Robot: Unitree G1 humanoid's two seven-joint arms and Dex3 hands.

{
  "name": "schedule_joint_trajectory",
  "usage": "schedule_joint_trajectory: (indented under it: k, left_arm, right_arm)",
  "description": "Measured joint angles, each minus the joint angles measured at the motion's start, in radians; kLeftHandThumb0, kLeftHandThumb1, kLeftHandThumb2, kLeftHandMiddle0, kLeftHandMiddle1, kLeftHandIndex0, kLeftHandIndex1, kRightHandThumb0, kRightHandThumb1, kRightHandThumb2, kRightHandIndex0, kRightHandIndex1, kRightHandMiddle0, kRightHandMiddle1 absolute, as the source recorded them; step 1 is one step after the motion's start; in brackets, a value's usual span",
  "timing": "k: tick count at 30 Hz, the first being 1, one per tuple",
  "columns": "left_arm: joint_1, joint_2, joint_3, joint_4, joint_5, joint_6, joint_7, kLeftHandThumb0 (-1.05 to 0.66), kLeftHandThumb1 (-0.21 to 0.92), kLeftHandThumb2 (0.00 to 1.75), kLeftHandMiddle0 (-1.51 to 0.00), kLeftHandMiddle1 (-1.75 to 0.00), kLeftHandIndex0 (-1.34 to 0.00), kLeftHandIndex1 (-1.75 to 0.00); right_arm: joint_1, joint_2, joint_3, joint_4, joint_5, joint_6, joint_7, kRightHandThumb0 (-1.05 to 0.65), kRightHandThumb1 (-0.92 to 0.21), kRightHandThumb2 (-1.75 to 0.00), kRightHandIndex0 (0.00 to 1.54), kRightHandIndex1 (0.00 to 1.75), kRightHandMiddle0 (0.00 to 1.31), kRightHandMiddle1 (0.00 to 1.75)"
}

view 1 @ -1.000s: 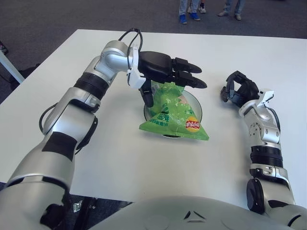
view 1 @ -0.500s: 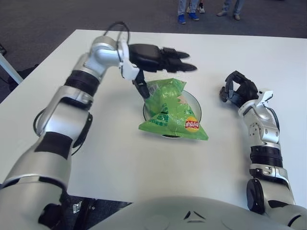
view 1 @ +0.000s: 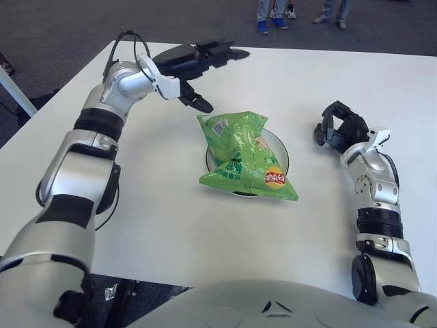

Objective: Put the snack into the plate.

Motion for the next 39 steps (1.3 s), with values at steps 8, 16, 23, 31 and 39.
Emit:
schedule_joint_trajectory:
  k: [8, 16, 23, 31, 39]
  left_arm:
    - [0.052, -0.021, 0.043, -0.034, -0.010, 0.076, 0.103, -0.79, 0.73, 0.66, -0.18, -0.76, 0.00, -1.10]
    - [0.101, -0.041, 0.101, -0.078, -0.108, 0.138, 0.120, -0.63, 0.60, 0.89, -0.25, -0.98, 0.00, -1.28]
    - [0.154, -0.069, 0.156, -0.157, -0.177, 0.250, 0.133, -0.56, 0.57, 0.98, -0.31, -1.17, -0.07, -1.44]
    - [0.187, -0.119, 0.220, -0.162, -0.246, 0.322, 0.180, -0.39, 0.72, 0.79, -0.56, -1.61, -0.30, -1.73]
    - [0.225, -0.169, 0.306, -0.241, -0.405, 0.526, 0.175, -0.42, 0.55, 1.02, -0.87, -1.74, -0.43, -1.75]
  right_arm:
    - [-0.005, -0.001, 0.001, 0.018, -0.001, -0.021, 0.002, -0.48, -0.35, -1.28, 1.31, 1.75, 0.59, 1.75]
    - [-0.013, -0.002, 0.004, 0.042, -0.004, -0.043, 0.002, -0.48, -0.35, -1.29, 1.32, 1.75, 0.59, 1.75]
    - [-0.020, -0.002, 0.004, 0.053, -0.005, -0.048, -0.003, -0.48, -0.34, -1.29, 1.32, 1.75, 0.60, 1.75]
    - [-0.021, 0.000, 0.002, 0.055, -0.005, -0.052, -0.012, -0.48, -0.33, -1.30, 1.32, 1.75, 0.60, 1.75]
    - [-0.021, 0.009, 0.001, 0.050, -0.003, -0.056, -0.032, -0.48, -0.33, -1.31, 1.31, 1.75, 0.61, 1.75]
